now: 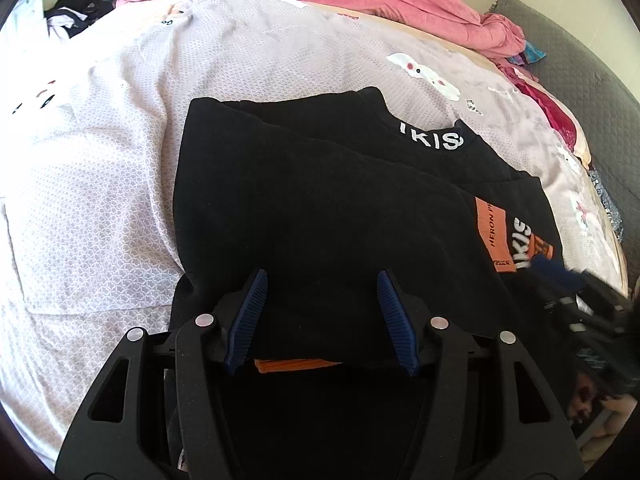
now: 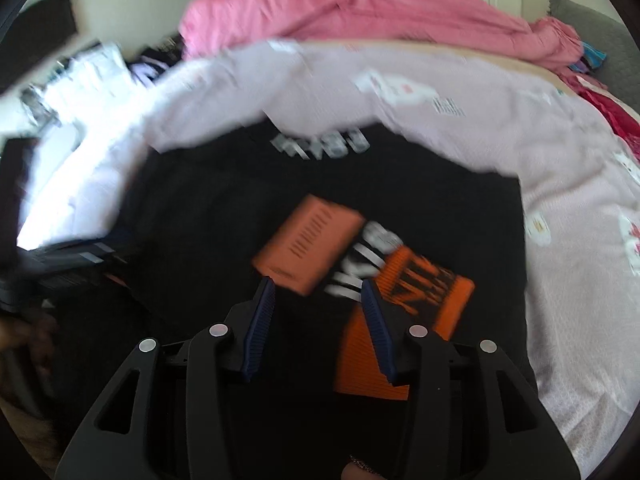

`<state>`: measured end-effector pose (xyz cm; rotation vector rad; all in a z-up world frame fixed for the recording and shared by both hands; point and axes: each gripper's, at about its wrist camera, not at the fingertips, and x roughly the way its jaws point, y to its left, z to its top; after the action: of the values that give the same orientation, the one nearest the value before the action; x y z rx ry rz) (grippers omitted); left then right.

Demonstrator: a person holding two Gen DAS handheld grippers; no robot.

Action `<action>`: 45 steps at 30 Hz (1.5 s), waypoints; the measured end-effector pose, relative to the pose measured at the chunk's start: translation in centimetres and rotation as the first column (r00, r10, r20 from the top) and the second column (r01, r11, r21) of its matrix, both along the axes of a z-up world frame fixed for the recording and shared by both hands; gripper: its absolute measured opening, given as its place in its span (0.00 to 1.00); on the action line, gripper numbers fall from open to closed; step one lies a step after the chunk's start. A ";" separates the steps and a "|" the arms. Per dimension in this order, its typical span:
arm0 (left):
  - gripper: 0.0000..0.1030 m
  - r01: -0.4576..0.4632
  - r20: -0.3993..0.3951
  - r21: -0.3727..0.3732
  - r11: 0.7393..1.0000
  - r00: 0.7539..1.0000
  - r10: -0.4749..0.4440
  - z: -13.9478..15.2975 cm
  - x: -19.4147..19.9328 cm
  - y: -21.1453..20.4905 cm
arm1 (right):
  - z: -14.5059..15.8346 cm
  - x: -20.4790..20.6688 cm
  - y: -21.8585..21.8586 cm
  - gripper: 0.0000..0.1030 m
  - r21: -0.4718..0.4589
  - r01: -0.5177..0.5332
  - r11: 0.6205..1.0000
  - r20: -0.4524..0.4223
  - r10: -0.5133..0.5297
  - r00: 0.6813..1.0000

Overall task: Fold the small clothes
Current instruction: 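Open the right tool and withdraw both tools above the shirt, then move both open tools down to the black shirt's hem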

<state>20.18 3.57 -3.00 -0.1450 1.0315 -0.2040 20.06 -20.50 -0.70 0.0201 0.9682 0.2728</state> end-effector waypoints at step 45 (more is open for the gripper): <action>0.54 -0.050 0.043 -0.049 0.998 0.998 0.052 2.7 -3.8 1.2 | 2.3 -3.9 -3.3 0.69 0.113 0.103 0.988 0.014 -0.105 0.994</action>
<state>16.36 4.81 -0.33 -0.2086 0.9784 -0.1849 16.14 -23.84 1.62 0.1702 0.9276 0.2303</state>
